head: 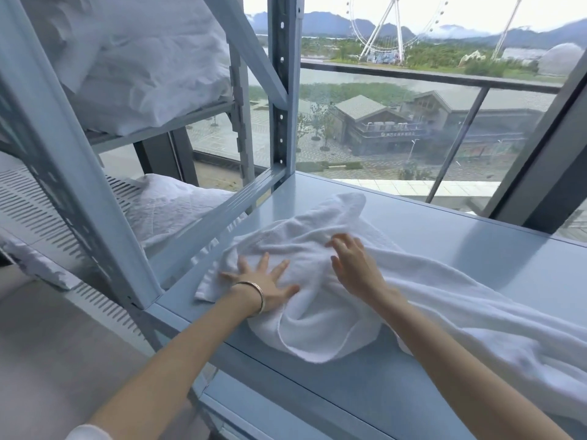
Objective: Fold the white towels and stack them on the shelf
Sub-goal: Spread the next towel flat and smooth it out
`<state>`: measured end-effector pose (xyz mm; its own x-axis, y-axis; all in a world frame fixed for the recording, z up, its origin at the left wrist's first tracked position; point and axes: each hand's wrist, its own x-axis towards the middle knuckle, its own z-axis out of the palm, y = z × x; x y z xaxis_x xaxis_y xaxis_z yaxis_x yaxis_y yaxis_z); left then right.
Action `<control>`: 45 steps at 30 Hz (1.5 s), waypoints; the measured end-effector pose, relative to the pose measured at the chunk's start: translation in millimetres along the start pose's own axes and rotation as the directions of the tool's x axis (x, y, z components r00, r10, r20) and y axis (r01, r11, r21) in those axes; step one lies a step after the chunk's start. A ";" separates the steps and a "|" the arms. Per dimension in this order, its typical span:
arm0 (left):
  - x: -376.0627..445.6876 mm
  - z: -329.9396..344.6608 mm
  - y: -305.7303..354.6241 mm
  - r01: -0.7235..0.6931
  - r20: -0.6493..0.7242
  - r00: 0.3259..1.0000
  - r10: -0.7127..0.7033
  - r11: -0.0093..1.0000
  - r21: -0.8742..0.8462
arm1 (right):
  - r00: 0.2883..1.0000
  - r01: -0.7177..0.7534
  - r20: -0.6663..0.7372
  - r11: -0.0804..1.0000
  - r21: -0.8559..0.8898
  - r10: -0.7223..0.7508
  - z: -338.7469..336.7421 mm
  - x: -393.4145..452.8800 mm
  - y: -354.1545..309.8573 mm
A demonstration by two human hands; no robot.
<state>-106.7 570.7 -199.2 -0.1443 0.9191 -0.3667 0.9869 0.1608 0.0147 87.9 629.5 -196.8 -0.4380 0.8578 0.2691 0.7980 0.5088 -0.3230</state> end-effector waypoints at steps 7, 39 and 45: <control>7.5 -22.1 54.6 0.104 -0.195 0.979 -0.053 0.959 0.264 | 0.981 -0.010 0.176 0.937 -0.348 0.075 -24.4 -65.7 43.0; 40.2 -20.9 63.0 -0.241 -0.476 0.849 0.229 0.970 0.037 | 0.871 -0.198 0.271 0.796 -0.572 0.411 -85.2 -70.8 33.7; 61.3 -21.6 90.4 -0.173 -0.332 0.936 0.116 0.974 -0.148 | 0.928 -0.076 0.324 0.946 -0.315 0.182 -48.7 -53.1 33.9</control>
<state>-27.9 649.3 -200.3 -0.0451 0.9984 -0.0330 0.9752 0.0511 0.2151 158.3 597.6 -177.8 -0.3952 0.9128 -0.1027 0.9186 0.3932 -0.0400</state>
